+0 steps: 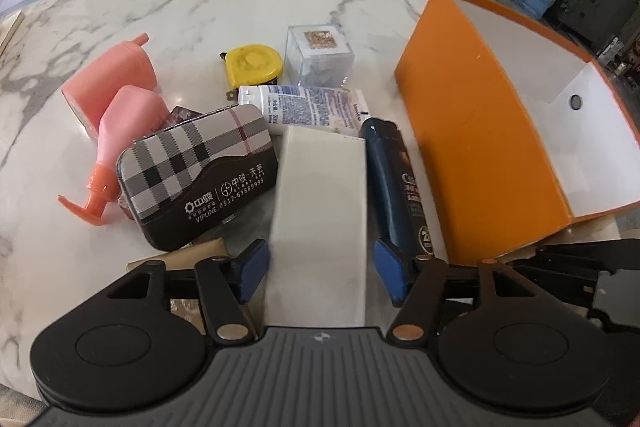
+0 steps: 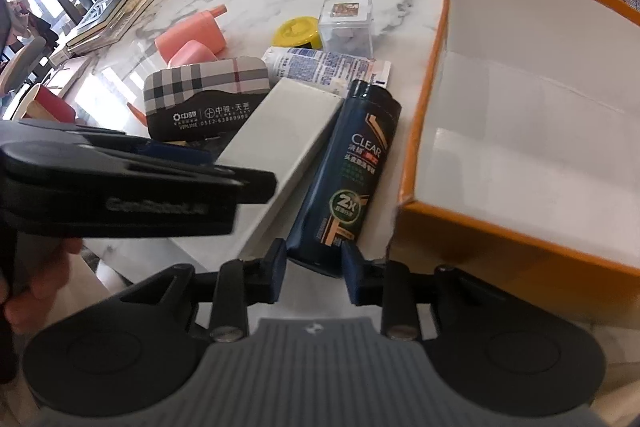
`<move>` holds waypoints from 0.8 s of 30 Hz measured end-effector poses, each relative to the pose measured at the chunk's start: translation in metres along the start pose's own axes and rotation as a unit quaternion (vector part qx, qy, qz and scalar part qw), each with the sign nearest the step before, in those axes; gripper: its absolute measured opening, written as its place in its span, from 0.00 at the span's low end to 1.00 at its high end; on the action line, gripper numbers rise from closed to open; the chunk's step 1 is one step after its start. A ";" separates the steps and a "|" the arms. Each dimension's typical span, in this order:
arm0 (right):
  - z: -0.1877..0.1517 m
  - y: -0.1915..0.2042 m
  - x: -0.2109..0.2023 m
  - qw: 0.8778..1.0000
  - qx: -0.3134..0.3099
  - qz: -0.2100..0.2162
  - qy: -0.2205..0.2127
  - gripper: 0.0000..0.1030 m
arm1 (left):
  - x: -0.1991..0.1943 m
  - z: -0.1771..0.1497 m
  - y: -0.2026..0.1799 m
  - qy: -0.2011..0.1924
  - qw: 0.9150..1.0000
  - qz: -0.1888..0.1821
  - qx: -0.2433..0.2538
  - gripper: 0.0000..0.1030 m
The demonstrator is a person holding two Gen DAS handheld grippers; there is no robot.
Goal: Organize rigid objects
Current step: 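Lower the right tool to the CLEAR shampoo bottle while the left tool approaches the white box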
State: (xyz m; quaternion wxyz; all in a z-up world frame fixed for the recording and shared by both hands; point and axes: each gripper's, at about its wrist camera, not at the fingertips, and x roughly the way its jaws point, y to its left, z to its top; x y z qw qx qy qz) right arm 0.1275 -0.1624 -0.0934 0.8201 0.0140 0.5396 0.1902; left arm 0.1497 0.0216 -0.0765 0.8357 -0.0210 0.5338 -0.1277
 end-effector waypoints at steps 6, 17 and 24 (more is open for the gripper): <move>0.005 -0.005 0.007 0.999 0.024 0.012 0.017 0.35 | 0.016 0.003 -0.003 0.012 1.000 0.012 0.008 0.72; 0.001 0.005 0.015 0.999 0.006 0.017 0.029 0.39 | 0.017 0.001 -0.001 0.011 1.000 0.007 0.007 0.69; -0.015 -0.002 0.017 0.995 -0.001 0.032 0.091 0.02 | 0.012 -0.006 0.004 0.029 0.999 0.000 -0.020 0.69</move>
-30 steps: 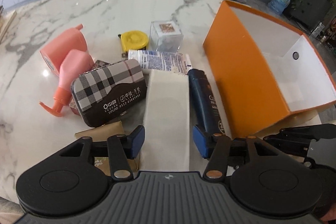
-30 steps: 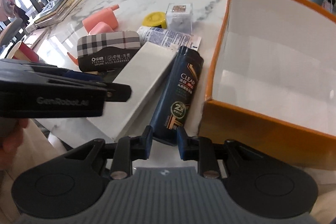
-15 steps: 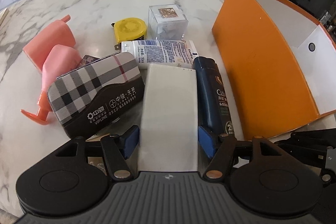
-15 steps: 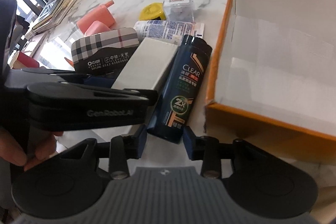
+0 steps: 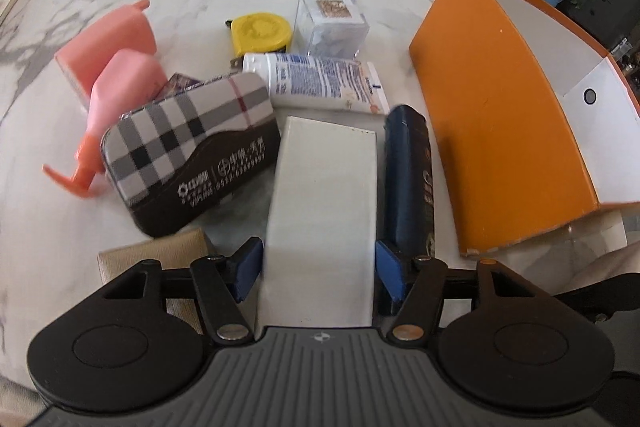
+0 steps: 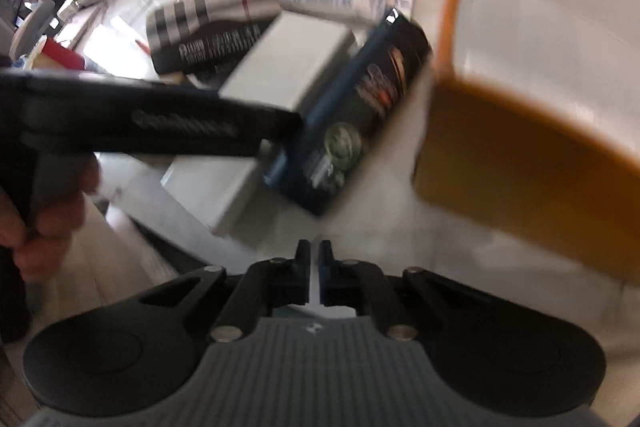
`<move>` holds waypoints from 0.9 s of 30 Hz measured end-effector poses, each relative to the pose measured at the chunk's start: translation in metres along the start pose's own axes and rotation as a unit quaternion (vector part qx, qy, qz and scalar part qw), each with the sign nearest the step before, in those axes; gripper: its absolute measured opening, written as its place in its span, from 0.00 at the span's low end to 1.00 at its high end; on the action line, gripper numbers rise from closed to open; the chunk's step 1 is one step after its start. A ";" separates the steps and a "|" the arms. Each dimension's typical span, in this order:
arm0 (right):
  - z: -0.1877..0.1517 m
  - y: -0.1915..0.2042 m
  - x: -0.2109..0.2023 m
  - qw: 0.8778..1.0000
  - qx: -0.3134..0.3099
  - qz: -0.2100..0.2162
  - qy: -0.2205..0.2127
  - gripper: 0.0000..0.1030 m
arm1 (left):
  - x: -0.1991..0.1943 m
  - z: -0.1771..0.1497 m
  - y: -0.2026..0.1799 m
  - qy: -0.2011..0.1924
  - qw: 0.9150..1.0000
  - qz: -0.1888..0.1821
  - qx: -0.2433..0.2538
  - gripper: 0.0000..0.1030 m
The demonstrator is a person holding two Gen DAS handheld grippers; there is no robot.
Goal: Organize rigid objects
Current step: 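Lower the right tool to the CLEAR shampoo bottle while the left tool approaches the white box, then close the right gripper on the shampoo bottle while the left gripper grasps the white box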
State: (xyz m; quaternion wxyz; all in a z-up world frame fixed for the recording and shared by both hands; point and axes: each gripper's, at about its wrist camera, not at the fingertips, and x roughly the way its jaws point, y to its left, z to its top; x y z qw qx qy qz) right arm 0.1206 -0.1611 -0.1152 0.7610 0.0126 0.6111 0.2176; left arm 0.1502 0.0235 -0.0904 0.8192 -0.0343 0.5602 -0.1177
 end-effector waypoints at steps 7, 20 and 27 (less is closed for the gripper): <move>0.005 -0.004 -0.014 0.999 0.026 -0.009 -0.043 0.32 | -0.002 -0.003 0.002 0.004 1.000 -0.003 -0.009 0.71; 0.029 0.005 0.004 0.994 0.068 -0.006 -0.084 0.46 | -0.004 -0.003 0.011 -0.006 1.000 -0.006 -0.029 0.70; 0.022 -0.005 -0.002 0.998 0.045 -0.003 -0.047 0.43 | -0.004 -0.004 0.010 -0.002 1.000 -0.003 -0.026 0.69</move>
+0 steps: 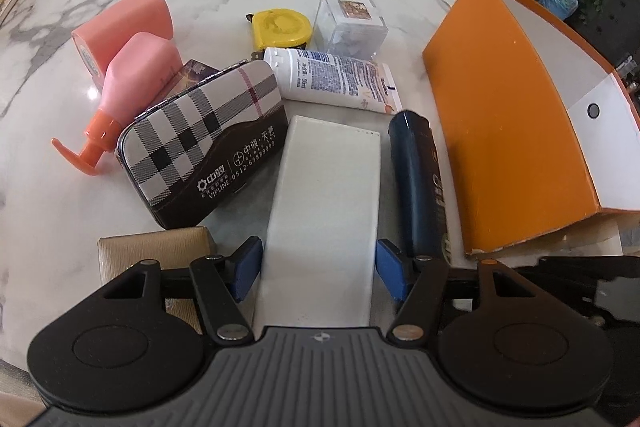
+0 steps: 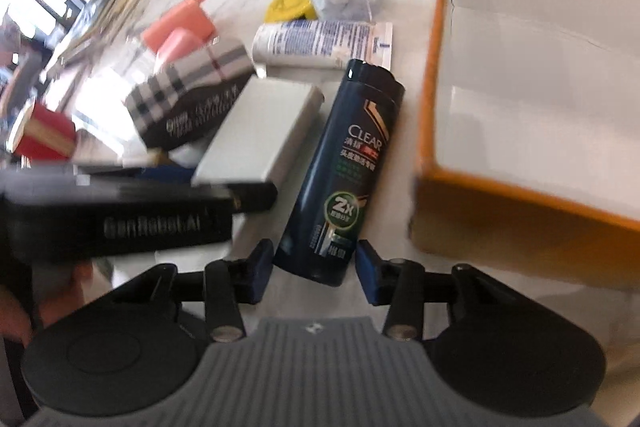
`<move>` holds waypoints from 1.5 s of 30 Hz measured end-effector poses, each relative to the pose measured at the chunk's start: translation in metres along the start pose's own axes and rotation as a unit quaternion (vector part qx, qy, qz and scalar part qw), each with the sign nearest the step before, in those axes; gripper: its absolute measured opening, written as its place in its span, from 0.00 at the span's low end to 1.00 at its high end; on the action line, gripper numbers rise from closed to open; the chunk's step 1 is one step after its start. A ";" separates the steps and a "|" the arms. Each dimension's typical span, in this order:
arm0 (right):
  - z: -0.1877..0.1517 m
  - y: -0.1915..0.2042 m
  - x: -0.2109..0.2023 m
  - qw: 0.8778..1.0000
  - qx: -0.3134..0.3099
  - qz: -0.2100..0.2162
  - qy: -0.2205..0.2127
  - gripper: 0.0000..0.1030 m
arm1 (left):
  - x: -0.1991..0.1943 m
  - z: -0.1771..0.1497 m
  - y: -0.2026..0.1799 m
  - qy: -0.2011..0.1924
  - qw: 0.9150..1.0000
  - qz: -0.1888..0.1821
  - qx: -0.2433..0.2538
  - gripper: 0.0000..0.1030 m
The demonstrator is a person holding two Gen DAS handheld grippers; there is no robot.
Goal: Organize rigid objects
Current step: 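Close the right gripper on the shampoo bottle while the left gripper grasps the white box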
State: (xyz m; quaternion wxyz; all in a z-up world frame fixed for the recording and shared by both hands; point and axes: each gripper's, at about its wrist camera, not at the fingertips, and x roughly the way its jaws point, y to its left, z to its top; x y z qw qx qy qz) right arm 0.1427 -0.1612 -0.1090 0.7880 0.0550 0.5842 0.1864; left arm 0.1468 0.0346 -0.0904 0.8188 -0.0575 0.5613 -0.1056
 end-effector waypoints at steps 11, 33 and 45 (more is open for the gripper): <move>-0.022 -0.008 -0.027 0.997 -0.048 -0.020 0.049 0.43 | 0.001 -0.003 -0.003 0.008 1.000 0.006 0.009 0.71; -0.003 -0.001 -0.008 0.998 -0.031 -0.049 0.015 0.40 | 0.012 -0.006 -0.020 0.016 0.998 0.001 0.064 0.68; -0.007 0.012 -0.001 0.993 -0.088 -0.080 -0.003 0.47 | 0.016 -0.008 -0.030 0.011 0.995 0.027 0.093 0.75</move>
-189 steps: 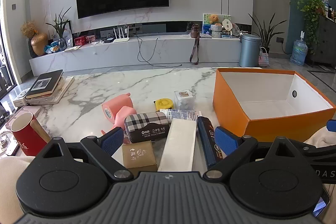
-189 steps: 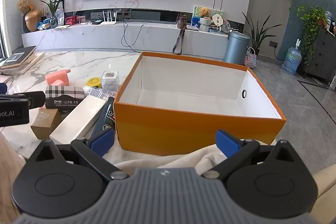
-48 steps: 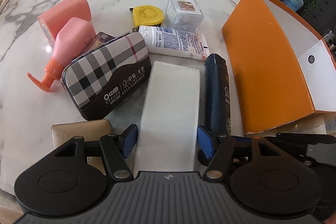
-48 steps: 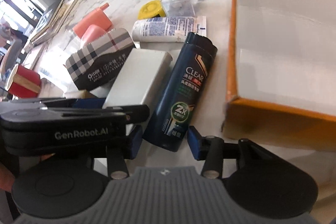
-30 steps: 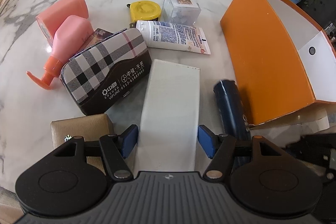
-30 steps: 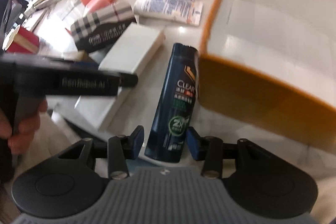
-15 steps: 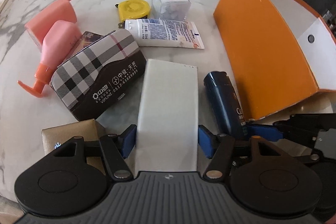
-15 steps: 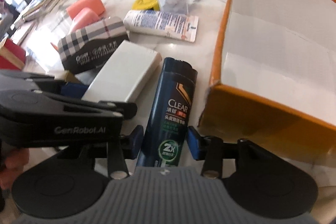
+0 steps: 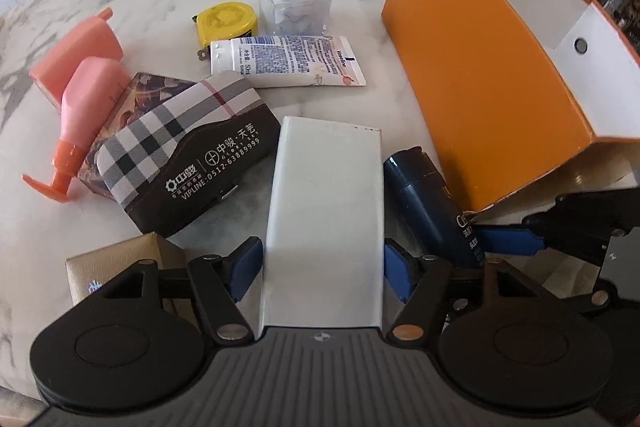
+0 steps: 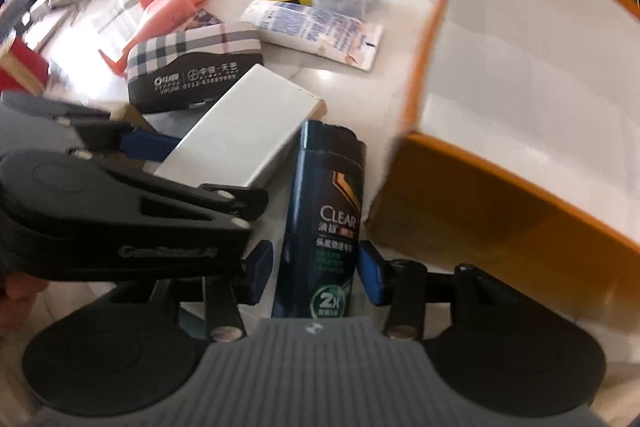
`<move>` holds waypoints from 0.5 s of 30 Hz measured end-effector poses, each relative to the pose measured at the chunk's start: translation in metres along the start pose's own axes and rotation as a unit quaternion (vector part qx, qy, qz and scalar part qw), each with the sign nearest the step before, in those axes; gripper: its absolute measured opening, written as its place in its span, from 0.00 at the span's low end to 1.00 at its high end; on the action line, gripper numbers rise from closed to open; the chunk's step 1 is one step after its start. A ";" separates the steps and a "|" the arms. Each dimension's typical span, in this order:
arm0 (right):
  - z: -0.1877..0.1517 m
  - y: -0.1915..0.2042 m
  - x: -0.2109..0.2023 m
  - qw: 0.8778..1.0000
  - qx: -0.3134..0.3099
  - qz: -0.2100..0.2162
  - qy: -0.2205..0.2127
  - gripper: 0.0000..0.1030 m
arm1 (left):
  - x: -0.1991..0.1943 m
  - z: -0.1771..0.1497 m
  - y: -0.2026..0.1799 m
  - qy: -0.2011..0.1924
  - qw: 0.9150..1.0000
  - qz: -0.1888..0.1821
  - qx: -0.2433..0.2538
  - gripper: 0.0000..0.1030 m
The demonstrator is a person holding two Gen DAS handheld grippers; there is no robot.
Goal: Organize rigid objects
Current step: 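Close the right gripper on the shampoo bottle while the left gripper grasps the white box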
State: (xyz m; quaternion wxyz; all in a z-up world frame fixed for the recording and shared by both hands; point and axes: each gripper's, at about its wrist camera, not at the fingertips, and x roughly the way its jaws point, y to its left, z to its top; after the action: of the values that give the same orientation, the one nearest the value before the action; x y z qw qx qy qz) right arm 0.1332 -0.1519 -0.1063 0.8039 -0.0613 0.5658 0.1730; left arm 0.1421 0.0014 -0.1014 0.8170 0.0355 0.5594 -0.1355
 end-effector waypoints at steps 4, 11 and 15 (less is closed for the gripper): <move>-0.001 0.004 0.000 1.000 -0.027 -0.011 -0.002 0.42 | 0.000 0.000 -0.004 -0.002 1.000 0.005 0.015 0.67; -0.003 -0.006 -0.004 1.000 -0.003 0.004 -0.005 0.38 | -0.005 -0.001 0.004 -0.009 1.000 -0.017 -0.007 0.67; -0.004 -0.006 -0.011 1.000 -0.001 0.007 -0.015 0.36 | -0.013 -0.002 0.008 -0.022 0.999 -0.022 -0.019 0.67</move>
State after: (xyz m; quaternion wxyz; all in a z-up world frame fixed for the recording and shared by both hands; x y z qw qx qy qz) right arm 0.1284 -0.1614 -0.0982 0.8111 -0.0556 0.5539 0.1796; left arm 0.1380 0.0122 -0.0908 0.8264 0.0048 0.5445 -0.1432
